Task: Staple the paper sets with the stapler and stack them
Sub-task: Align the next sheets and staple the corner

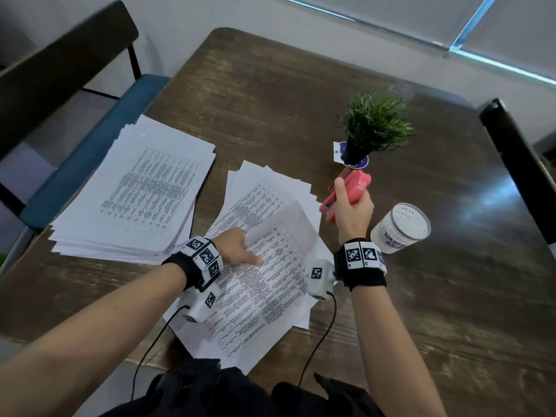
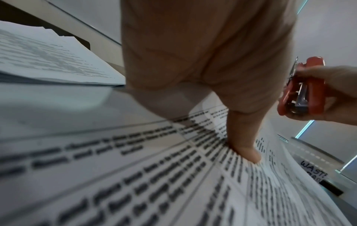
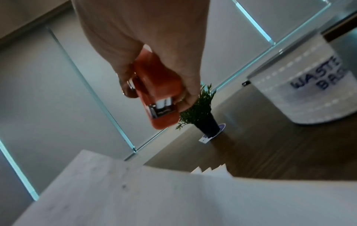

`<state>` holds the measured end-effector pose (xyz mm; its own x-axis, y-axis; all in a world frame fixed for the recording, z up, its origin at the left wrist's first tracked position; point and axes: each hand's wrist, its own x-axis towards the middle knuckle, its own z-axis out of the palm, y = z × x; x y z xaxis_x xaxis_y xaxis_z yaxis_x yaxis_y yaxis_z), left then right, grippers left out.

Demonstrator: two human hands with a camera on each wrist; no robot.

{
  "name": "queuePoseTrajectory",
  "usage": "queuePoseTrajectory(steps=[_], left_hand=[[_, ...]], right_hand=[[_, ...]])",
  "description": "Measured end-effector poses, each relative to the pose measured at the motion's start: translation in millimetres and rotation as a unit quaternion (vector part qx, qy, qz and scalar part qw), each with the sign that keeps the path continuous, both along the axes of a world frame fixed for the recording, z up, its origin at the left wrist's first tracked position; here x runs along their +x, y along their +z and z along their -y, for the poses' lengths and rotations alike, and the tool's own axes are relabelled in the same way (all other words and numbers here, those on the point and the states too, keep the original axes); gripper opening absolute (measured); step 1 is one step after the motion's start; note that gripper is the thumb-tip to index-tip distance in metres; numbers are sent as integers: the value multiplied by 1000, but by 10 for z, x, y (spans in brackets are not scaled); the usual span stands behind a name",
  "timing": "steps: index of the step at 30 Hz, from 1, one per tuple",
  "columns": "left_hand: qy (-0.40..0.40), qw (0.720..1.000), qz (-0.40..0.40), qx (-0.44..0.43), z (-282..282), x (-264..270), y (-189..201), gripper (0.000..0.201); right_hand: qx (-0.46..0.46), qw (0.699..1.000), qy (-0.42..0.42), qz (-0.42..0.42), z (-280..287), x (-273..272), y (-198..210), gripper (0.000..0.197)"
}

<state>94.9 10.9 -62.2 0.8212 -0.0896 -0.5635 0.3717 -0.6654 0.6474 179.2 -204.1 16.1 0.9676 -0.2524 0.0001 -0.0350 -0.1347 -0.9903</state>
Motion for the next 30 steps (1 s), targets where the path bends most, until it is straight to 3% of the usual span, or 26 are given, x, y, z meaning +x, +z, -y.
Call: queuePoseTrajectory(steps=[2, 11, 17, 30], left_hand=[[-19, 1000, -7, -7, -18, -2, 21, 38], [-45, 998, -9, -45, -103, 1, -3, 48], [-44, 998, -22, -40, -57, 17, -6, 38], [-73, 996, -43, -26, -26, 23, -35, 37]], right_hand=[[46, 999, 8, 10, -111, -5, -8, 13], [70, 997, 9, -32, -364, -27, -165, 27], [73, 996, 15, -41, -518, -8, -169, 29], [102, 989, -61, -90, -658, 43, -234, 42]])
